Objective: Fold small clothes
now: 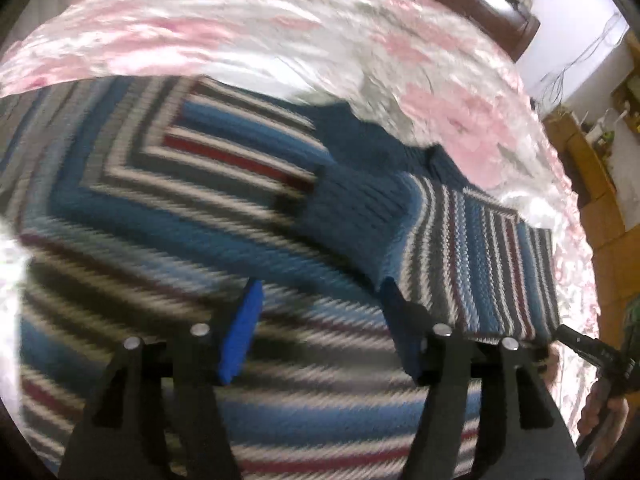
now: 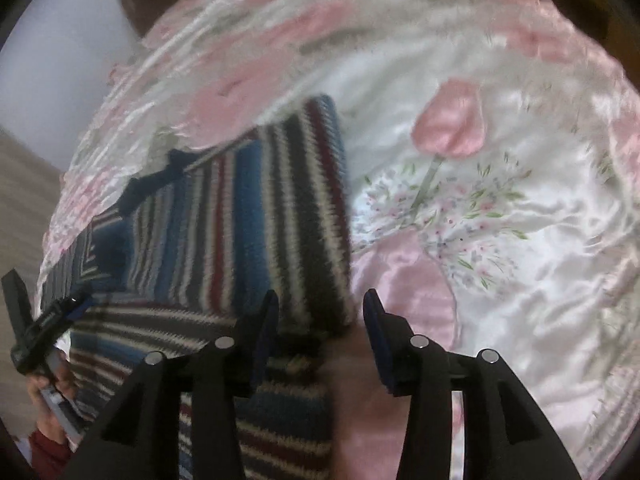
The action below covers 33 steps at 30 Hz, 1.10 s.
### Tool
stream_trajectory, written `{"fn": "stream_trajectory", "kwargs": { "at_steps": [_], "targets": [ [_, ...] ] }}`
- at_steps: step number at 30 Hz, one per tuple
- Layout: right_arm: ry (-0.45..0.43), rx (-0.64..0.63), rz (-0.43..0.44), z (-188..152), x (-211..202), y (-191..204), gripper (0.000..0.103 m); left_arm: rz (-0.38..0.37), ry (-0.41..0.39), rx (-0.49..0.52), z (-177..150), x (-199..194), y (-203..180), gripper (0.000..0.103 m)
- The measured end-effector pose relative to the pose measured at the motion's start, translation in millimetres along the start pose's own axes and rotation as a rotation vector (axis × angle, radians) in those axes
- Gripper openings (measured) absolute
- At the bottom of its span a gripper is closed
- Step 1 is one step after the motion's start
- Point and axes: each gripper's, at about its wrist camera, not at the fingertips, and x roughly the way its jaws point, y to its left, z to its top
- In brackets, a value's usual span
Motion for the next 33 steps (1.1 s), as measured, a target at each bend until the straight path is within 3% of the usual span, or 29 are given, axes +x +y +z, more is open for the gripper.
{"fn": "stream_trajectory", "kwargs": {
  "at_steps": [2, 5, 8, 12, 21, 27, 33],
  "targets": [
    [0.004, -0.058, -0.013, -11, -6, 17, 0.054, 0.050, -0.007, -0.012, 0, -16, 27, 0.076],
    [0.022, -0.126, -0.026, -23, -6, 40, 0.055, 0.130, -0.012, -0.062, 5, -34, 73, 0.078],
    [0.055, -0.164, 0.003, -30, 1, 62, 0.066, 0.202, -0.011, -0.142, 14, -51, 126, 0.079],
    [0.074, -0.197, 0.003, -26, 14, 85, 0.071, 0.286, -0.027, -0.280, 34, -71, 195, 0.079],
    [0.124, -0.197, 0.003, -14, 51, 109, 0.074, 0.317, -0.063, -0.436, 73, -85, 279, 0.079],
    [0.134, -0.215, -0.023, -16, 60, 113, 0.075, 0.328, -0.086, -0.420, 93, -82, 290, 0.079],
    [0.138, -0.224, -0.028, -16, 64, 112, 0.076, 0.254, -0.104, -0.490, 100, -77, 313, 0.077]
  ]
}}
